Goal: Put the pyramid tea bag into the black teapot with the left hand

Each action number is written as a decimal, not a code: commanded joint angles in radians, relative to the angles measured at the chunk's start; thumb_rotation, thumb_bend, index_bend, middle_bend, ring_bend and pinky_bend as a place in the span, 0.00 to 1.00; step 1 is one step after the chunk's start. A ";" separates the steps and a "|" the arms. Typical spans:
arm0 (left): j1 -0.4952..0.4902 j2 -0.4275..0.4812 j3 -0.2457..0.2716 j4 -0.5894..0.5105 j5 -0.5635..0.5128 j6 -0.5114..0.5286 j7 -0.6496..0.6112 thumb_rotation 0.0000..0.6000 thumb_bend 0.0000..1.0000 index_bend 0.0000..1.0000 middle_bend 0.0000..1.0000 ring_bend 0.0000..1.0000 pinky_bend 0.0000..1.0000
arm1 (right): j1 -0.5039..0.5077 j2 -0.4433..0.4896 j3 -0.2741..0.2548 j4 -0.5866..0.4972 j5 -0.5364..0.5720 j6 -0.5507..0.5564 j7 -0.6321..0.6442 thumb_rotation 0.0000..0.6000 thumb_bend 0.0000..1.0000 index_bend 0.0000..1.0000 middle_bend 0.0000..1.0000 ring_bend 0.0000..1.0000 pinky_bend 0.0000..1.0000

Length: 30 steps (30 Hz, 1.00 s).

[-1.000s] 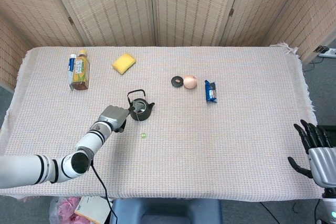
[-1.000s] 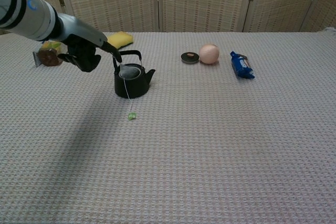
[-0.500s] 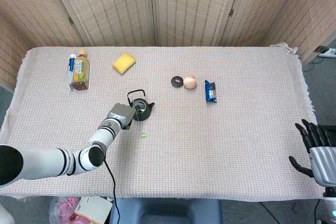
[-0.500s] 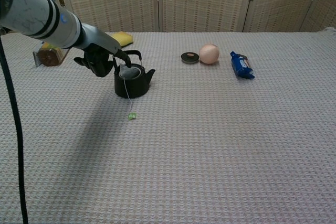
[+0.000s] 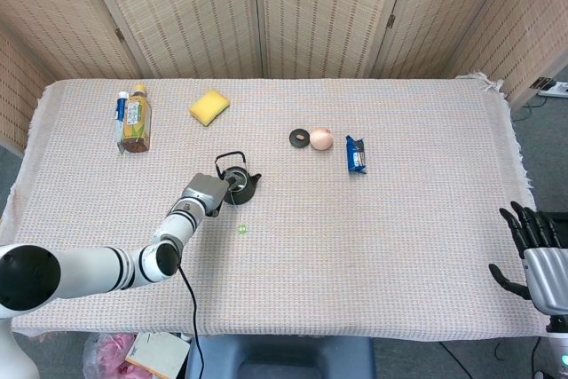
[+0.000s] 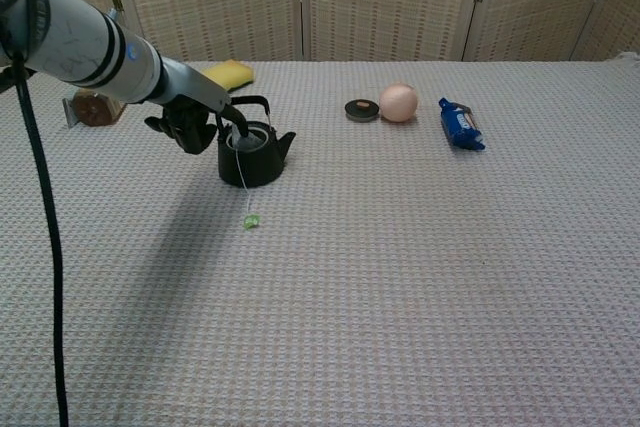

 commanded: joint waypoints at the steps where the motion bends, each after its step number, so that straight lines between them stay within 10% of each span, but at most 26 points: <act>1: 0.005 -0.011 0.006 0.015 0.014 -0.013 -0.014 1.00 1.00 0.00 1.00 0.94 0.89 | 0.001 -0.001 0.001 -0.002 0.001 0.000 -0.002 1.00 0.20 0.00 0.00 0.00 0.00; 17: 0.014 -0.035 0.032 0.032 0.091 -0.024 -0.093 1.00 1.00 0.00 1.00 0.93 0.89 | 0.001 -0.001 0.000 -0.004 0.002 0.000 -0.008 1.00 0.20 0.00 0.00 0.00 0.00; 30: -0.006 0.171 -0.018 -0.438 0.227 0.309 -0.075 1.00 1.00 0.00 1.00 0.88 0.87 | -0.016 0.000 -0.025 -0.009 -0.066 0.048 -0.011 1.00 0.20 0.00 0.00 0.00 0.00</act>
